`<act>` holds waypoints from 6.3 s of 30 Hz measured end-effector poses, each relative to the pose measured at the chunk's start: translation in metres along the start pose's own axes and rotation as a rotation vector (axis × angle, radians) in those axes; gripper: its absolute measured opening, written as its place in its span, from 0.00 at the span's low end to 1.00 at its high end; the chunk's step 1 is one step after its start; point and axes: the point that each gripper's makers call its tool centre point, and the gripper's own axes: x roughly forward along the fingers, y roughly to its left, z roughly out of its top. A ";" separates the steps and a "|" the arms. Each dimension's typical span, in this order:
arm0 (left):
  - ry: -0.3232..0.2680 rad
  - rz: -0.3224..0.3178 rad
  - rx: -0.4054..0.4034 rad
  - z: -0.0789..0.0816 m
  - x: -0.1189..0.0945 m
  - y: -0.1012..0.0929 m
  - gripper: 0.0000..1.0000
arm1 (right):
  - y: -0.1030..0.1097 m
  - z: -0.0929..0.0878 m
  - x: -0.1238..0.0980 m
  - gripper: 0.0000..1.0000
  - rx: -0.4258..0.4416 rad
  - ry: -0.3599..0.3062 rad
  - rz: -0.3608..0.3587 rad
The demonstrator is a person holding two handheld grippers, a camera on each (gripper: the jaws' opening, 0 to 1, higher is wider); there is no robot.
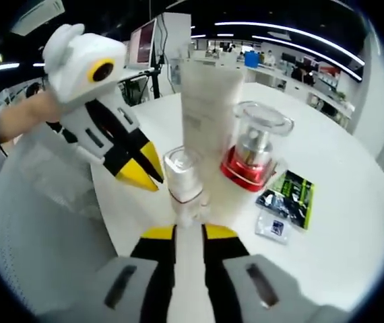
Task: Arrange the skincare products in the storage area until every visible bottle or jar stands upright without overlapping.
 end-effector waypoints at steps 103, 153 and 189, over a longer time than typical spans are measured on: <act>-0.067 0.128 -0.042 0.017 -0.093 0.044 0.97 | -0.056 0.022 -0.083 1.00 0.018 0.020 -0.218; -0.049 0.125 -0.092 0.004 -0.084 0.060 0.97 | -0.143 0.010 -0.015 0.54 0.054 0.102 -0.147; -0.036 0.109 -0.165 -0.016 -0.078 0.072 0.96 | -0.135 0.031 0.090 0.41 0.161 0.235 0.054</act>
